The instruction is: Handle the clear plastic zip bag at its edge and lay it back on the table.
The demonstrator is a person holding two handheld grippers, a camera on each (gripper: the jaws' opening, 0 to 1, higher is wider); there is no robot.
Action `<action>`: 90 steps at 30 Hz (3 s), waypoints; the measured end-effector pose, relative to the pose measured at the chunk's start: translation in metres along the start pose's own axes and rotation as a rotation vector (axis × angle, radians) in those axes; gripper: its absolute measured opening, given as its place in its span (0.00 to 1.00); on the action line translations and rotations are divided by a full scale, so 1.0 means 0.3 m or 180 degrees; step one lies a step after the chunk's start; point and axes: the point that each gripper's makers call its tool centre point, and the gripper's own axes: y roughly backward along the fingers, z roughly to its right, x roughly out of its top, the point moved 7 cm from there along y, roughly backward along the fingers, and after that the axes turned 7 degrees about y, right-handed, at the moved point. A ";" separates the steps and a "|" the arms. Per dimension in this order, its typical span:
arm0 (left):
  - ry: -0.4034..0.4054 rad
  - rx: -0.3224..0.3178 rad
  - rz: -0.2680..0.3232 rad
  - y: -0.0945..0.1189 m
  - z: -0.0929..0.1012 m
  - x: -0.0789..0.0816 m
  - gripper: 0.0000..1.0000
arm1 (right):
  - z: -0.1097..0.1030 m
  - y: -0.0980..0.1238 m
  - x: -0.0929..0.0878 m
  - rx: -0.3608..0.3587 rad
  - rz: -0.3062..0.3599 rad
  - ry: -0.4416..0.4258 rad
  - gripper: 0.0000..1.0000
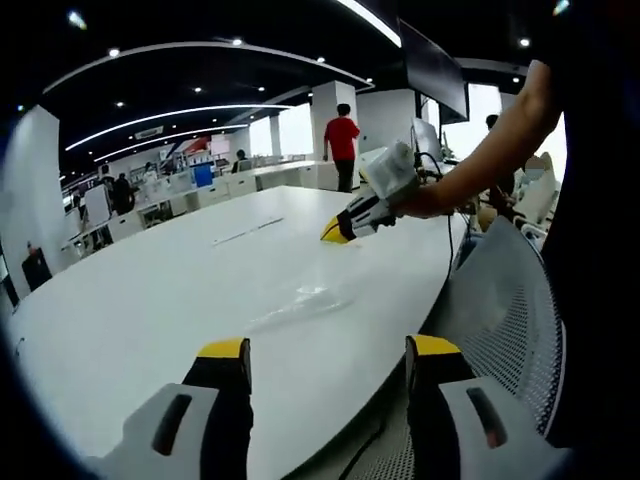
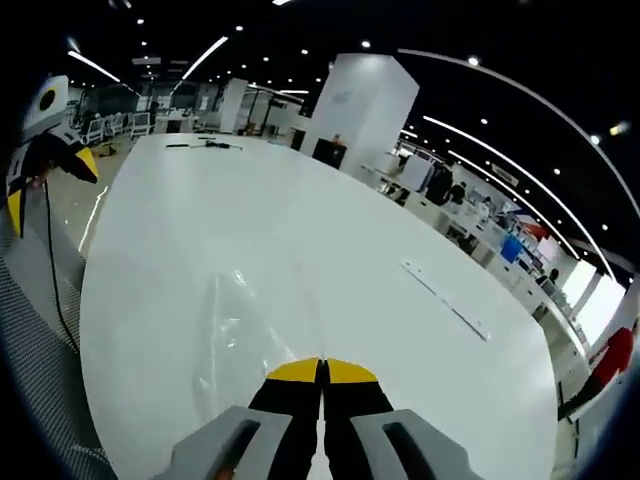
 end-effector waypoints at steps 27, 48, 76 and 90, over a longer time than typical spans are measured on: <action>-0.0044 0.0134 0.0058 -0.055 -0.041 -0.030 0.61 | -0.038 0.000 -0.013 0.0173 -0.0148 0.0040 0.05; -0.0125 -0.0004 -0.0048 -0.075 -0.045 -0.045 0.60 | -0.044 0.107 -0.008 0.0229 0.0028 -0.0193 0.20; -0.0186 0.0024 -0.0033 -0.076 -0.040 -0.041 0.60 | -0.116 0.035 -0.071 0.0613 -0.0219 -0.0943 0.23; -0.0181 0.0029 -0.0069 -0.082 -0.044 -0.049 0.57 | -0.125 -0.014 -0.094 0.0683 -0.0325 -0.1327 0.04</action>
